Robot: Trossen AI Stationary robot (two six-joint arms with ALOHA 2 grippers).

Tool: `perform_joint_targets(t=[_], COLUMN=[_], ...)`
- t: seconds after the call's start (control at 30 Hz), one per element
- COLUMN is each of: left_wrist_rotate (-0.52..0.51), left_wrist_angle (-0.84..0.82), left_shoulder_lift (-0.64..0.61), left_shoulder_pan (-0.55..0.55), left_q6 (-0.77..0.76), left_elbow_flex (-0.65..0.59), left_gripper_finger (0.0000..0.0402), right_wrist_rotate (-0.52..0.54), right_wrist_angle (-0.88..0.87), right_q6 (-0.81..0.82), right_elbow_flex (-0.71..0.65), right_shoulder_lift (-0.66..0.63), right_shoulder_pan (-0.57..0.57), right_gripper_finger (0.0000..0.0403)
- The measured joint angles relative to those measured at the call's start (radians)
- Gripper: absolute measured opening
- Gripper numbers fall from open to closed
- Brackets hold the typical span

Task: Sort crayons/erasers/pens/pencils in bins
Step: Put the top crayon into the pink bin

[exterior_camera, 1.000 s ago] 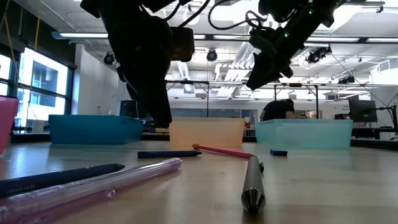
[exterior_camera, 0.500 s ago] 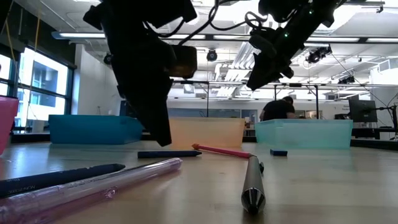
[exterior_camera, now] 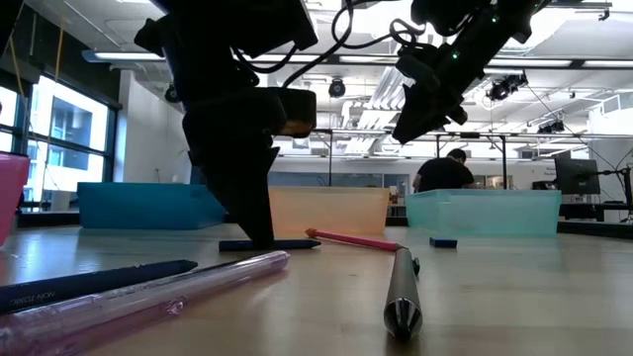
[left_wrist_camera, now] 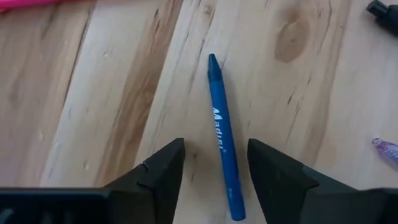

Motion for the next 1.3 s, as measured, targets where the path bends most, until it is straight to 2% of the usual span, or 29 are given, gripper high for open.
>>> perform_joint_targets(t=[0.57,0.97,1.3], left_wrist_rotate=[-0.016,0.0,0.025], left_wrist_angle=[-0.038,-0.038,-0.086], left_shoulder_lift=[0.004,-0.004,-0.091], left_shoulder_pan=[0.002,0.002,-0.001], left_q6=[0.124,0.181,0.197], left_elbow_flex=[-0.002,-0.003,-0.01], left_gripper_finger=[0.0012,0.0003,0.0002], right_wrist_rotate=[0.0,0.0,-0.002], right_wrist_angle=[0.0,0.0,0.0], right_q6=[0.0,-0.004,-0.004], right_elbow_flex=[0.0,0.0,0.0], right_shoulder_lift=[0.0,0.0,0.0], right_shoulder_pan=[0.0,0.0,0.0], right_gripper_finger=[0.0096,0.0096,0.0096])
